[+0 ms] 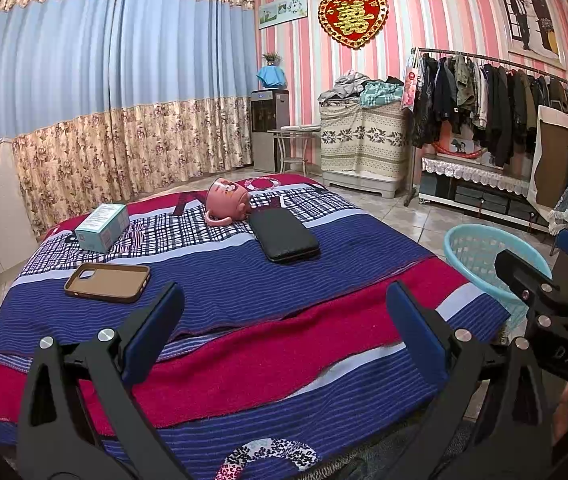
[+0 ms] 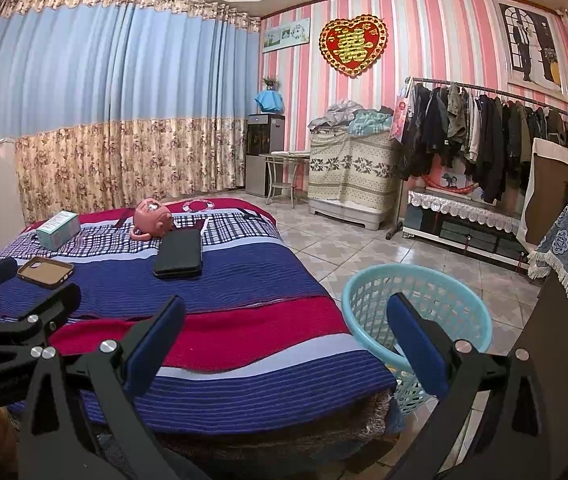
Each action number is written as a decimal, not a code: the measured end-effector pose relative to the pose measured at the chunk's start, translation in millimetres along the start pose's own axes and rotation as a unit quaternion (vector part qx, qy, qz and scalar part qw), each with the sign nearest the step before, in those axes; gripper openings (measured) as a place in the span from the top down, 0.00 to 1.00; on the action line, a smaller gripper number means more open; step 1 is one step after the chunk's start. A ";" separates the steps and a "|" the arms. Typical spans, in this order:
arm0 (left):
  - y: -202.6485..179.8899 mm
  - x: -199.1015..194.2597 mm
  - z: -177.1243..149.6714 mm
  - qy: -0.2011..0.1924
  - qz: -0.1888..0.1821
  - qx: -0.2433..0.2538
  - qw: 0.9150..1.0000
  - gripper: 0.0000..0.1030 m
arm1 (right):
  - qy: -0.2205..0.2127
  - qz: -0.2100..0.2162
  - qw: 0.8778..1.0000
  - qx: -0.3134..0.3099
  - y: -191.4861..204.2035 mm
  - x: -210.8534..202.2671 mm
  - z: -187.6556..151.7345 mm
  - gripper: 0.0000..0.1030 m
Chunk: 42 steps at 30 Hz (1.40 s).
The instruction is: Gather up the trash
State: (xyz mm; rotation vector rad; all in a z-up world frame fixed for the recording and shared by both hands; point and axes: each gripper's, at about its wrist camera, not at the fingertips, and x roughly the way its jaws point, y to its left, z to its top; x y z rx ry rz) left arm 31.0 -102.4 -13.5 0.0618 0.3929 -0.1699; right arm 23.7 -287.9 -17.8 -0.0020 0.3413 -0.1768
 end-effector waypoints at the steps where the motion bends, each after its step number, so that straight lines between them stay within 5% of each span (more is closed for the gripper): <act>1: -0.2 0.0 -0.3 0.000 0.000 0.000 1.000 0.05 | 0.000 0.000 1.000 0.000 0.7 -1.2 0.3 0.05; 42: 1.1 -0.1 2.0 0.000 0.001 -0.001 1.000 0.05 | -0.001 0.000 1.000 0.000 1.3 -1.0 1.6 0.05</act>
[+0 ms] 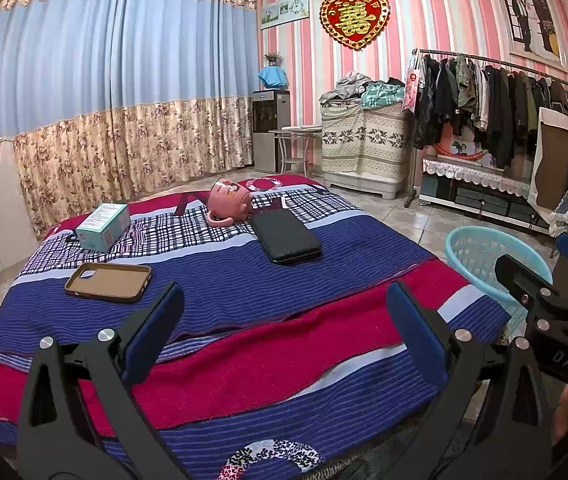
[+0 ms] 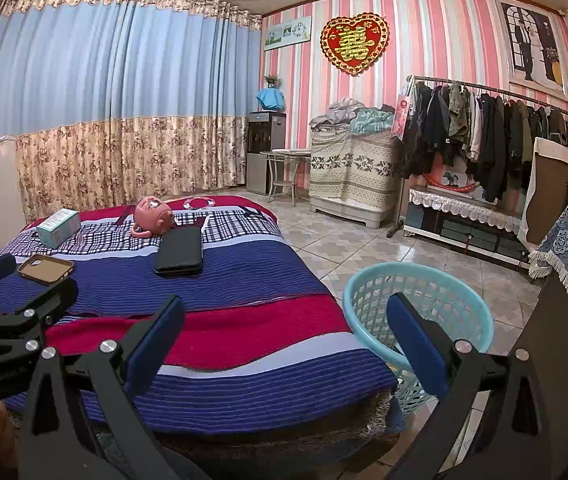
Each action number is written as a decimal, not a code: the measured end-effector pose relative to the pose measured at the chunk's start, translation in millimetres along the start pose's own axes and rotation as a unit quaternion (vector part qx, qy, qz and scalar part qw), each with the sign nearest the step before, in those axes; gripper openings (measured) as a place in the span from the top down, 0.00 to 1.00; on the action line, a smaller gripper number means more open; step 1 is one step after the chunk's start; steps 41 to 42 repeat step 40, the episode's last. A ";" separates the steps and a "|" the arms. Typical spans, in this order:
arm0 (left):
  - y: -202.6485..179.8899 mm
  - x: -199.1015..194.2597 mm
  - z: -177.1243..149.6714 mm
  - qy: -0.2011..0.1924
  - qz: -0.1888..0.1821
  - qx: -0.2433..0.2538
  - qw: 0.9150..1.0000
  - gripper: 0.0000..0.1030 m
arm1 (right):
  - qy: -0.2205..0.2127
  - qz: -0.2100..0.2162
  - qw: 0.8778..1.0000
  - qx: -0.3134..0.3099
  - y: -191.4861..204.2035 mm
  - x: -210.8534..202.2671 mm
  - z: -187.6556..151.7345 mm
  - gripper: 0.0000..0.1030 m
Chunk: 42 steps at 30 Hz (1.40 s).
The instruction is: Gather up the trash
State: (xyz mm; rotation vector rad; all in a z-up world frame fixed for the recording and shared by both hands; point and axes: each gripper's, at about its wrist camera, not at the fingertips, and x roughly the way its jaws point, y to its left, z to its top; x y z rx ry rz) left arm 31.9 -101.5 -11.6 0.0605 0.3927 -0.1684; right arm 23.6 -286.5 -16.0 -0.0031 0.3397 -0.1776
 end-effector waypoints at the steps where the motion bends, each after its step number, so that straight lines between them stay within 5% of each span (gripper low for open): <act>1: -0.4 0.0 -0.5 0.000 0.000 0.000 1.000 0.05 | 0.000 0.000 1.000 0.000 0.5 -0.4 -0.4 0.05; 42: 7.9 4.3 3.0 0.007 0.001 -0.007 1.000 0.05 | -0.001 0.000 1.000 0.001 0.6 -0.4 -1.4 0.04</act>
